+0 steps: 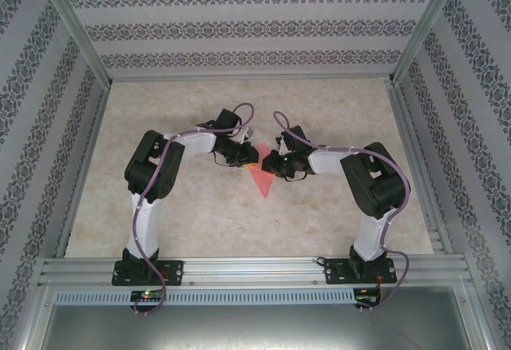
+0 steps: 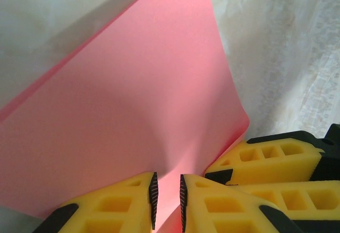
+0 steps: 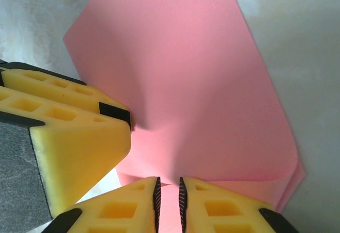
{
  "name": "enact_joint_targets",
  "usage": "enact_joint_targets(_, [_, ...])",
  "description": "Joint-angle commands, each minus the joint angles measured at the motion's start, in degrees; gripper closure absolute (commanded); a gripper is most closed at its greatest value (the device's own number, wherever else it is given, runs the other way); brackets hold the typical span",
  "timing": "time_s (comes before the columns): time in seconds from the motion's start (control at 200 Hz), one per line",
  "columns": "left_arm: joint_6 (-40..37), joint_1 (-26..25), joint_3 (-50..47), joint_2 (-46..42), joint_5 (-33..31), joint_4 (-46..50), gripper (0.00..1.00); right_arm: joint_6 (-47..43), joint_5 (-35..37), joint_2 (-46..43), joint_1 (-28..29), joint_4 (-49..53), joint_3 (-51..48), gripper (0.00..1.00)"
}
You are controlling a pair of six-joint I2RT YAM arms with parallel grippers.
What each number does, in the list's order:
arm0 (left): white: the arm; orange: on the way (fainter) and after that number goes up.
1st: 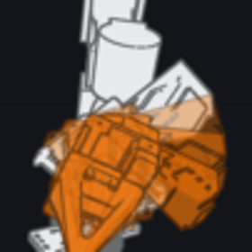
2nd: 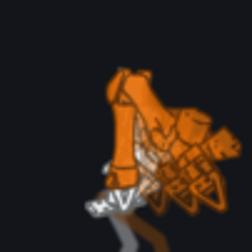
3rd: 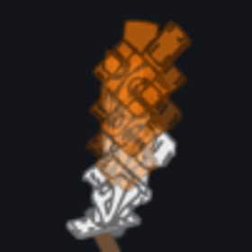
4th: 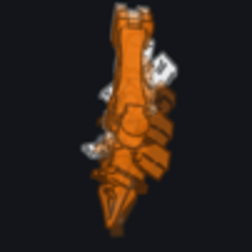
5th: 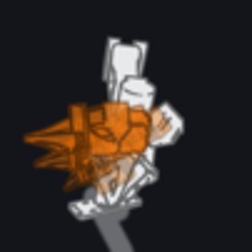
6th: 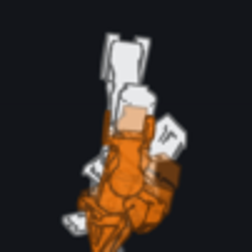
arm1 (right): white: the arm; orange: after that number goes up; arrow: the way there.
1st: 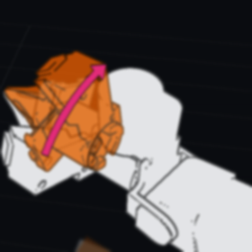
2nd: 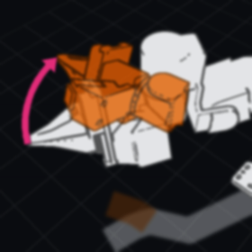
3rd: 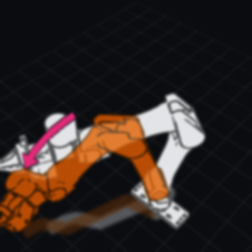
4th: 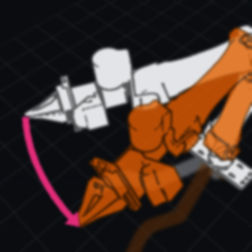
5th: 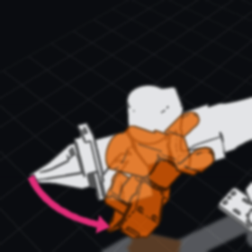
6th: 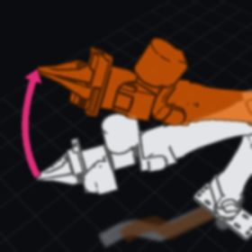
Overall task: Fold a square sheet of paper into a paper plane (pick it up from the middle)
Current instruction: Third fold the triangle at the center of the table.
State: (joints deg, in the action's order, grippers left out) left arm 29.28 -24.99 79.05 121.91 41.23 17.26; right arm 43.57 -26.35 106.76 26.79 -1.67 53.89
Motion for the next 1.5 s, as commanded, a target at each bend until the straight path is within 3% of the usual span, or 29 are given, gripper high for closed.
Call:
enact_joint_targets(0.0, [-1.55,0.11,-2.58,0.95,-1.89,4.28,0.76,-0.46,5.69,0.63,-0.51,4.39,-1.13,0.79])
enact_joint_targets(0.659, [2.37,0.13,-1.61,-7.05,2.10,2.44,0.76,-1.45,4.14,2.14,-0.24,4.31,-2.53,0.81])
enact_joint_targets(1.124, [4.91,-0.99,-10.15,-11.43,5.20,-1.38,0.80,-1.03,0.80,1.96,-0.06,2.11,-3.17,0.81])
enact_joint_targets(1.494, [5.27,-1.82,-10.06,-13.13,4.75,-2.07,0.80,-1.38,-0.37,1.96,0.27,2.06,-2.91,0.84])
